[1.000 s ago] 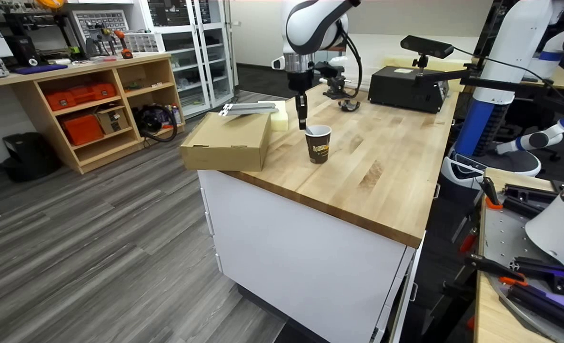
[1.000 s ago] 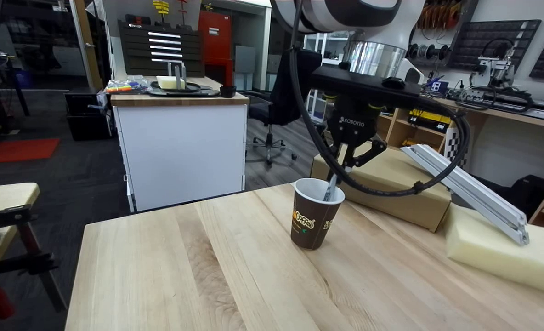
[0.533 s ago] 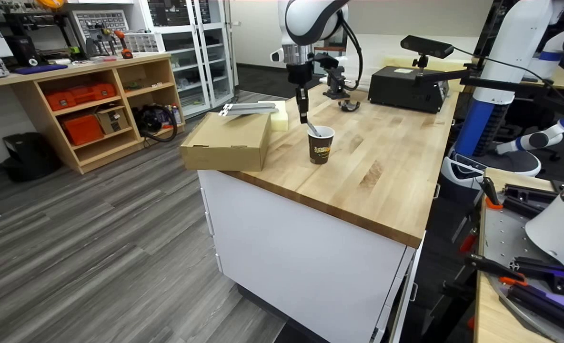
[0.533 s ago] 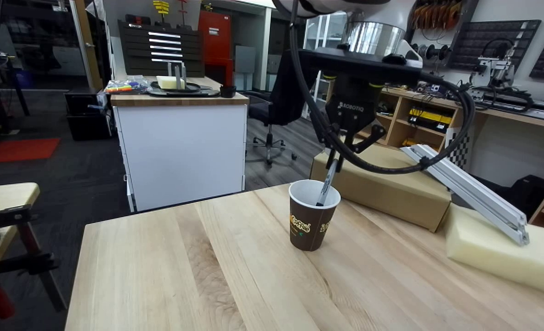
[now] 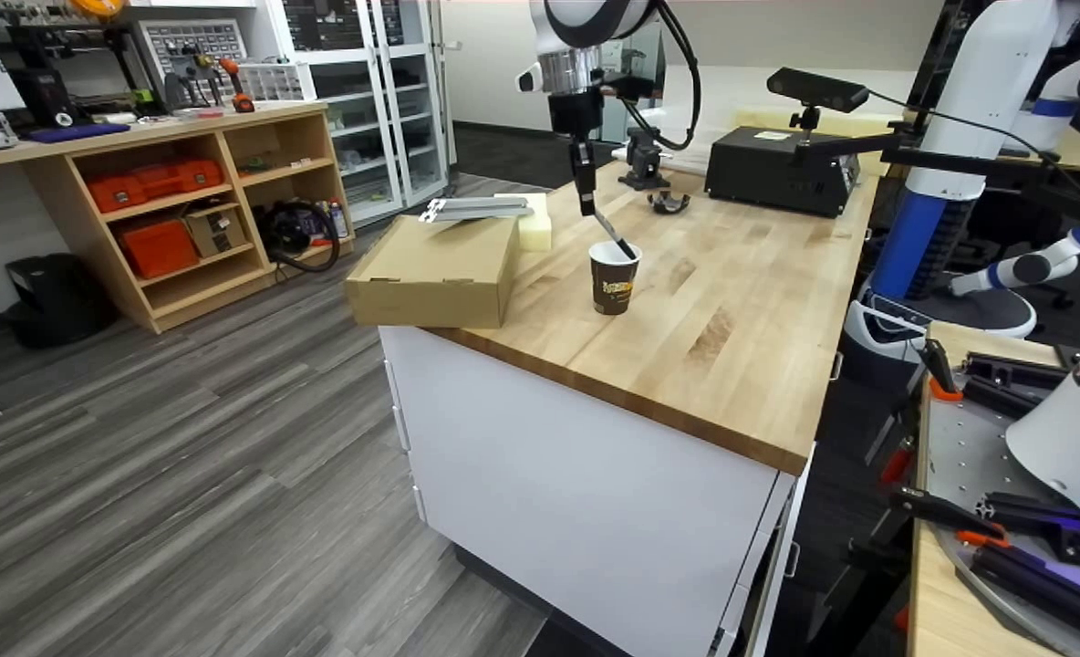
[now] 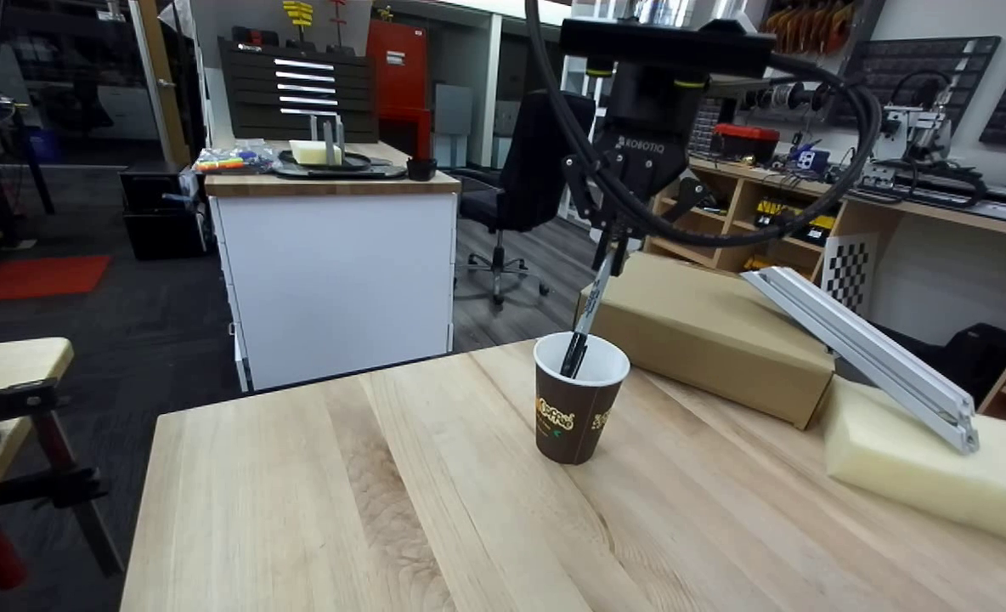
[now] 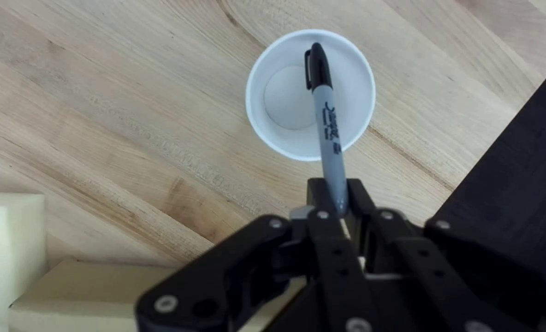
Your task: Remove the pen from the brown coffee cup
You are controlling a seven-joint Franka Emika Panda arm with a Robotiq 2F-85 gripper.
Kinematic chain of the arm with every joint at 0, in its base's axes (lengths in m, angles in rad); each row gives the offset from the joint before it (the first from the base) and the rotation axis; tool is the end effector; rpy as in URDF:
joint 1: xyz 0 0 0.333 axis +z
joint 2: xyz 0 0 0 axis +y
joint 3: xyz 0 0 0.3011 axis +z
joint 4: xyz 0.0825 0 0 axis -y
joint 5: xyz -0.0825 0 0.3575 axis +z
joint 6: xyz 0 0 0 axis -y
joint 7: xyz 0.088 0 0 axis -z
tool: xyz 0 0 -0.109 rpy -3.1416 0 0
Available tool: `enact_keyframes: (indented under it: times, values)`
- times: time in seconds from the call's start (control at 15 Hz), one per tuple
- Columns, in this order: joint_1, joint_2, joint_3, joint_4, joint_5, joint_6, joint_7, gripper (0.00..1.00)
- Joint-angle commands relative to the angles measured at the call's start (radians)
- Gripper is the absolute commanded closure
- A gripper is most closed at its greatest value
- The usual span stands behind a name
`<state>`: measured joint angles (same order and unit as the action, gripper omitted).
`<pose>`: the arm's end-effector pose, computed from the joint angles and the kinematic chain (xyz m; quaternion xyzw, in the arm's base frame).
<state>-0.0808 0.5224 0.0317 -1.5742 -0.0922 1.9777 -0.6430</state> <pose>0.6457 -0.0404 0.3263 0.9483 0.3101 -0.0669 0.0111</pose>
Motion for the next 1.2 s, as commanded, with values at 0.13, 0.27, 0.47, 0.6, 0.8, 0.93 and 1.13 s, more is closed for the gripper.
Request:
enact_keyframes:
  times: [0.13, 0.27, 0.47, 0.6, 0.8, 0.93, 1.13]
  values:
    - [-0.002, -0.098, -0.008, -0.035, -0.017, -0.005, 0.033, 0.95]
    - [-0.008, -0.127, -0.018, -0.04, -0.018, 0.0, 0.042, 0.95]
    - [-0.017, -0.171, -0.051, -0.056, -0.024, 0.012, 0.11, 0.95]
    - [-0.033, -0.189, -0.071, -0.067, -0.014, 0.01, 0.161, 0.95]
    - [-0.059, -0.196, -0.098, -0.093, -0.007, 0.009, 0.219, 0.95]
    - [-0.071, -0.2, -0.117, -0.12, -0.011, 0.011, 0.262, 0.95]
    - [-0.088, -0.209, -0.14, -0.167, 0.006, 0.009, 0.334, 0.95]
